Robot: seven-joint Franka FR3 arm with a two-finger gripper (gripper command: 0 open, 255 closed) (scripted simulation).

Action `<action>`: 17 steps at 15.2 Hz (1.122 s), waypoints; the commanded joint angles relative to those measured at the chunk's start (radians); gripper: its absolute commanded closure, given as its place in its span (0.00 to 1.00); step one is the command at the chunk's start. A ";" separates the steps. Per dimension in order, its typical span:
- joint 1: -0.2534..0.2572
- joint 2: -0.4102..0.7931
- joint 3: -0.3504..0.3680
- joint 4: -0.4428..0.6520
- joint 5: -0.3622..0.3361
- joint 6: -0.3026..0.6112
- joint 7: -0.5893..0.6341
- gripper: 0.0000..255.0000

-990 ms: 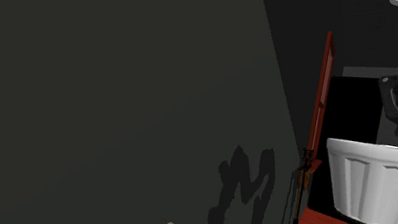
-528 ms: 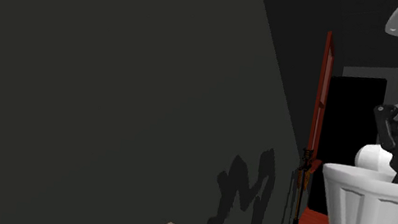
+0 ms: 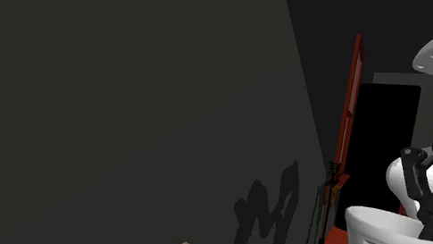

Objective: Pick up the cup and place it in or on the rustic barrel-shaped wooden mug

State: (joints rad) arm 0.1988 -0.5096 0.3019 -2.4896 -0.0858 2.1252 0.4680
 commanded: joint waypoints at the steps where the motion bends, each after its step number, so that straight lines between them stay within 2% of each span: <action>1: -0.001 0.002 0.000 -0.005 -0.001 0.006 0.001 1.00; 6: -0.001 0.002 0.000 -0.005 -0.001 0.006 0.001 1.00; 7: -0.001 0.001 0.000 -0.005 -0.001 0.005 0.000 0.00; 12: -0.001 0.002 0.000 -0.005 -0.001 0.006 0.001 0.00; 16: 0.013 -0.044 -0.002 0.086 0.017 -0.131 -0.010 0.00; 17: 0.013 -0.044 -0.002 0.086 0.017 -0.131 -0.010 0.00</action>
State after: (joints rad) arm 0.2112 -0.5514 0.3004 -2.4170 -0.0704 2.0116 0.4590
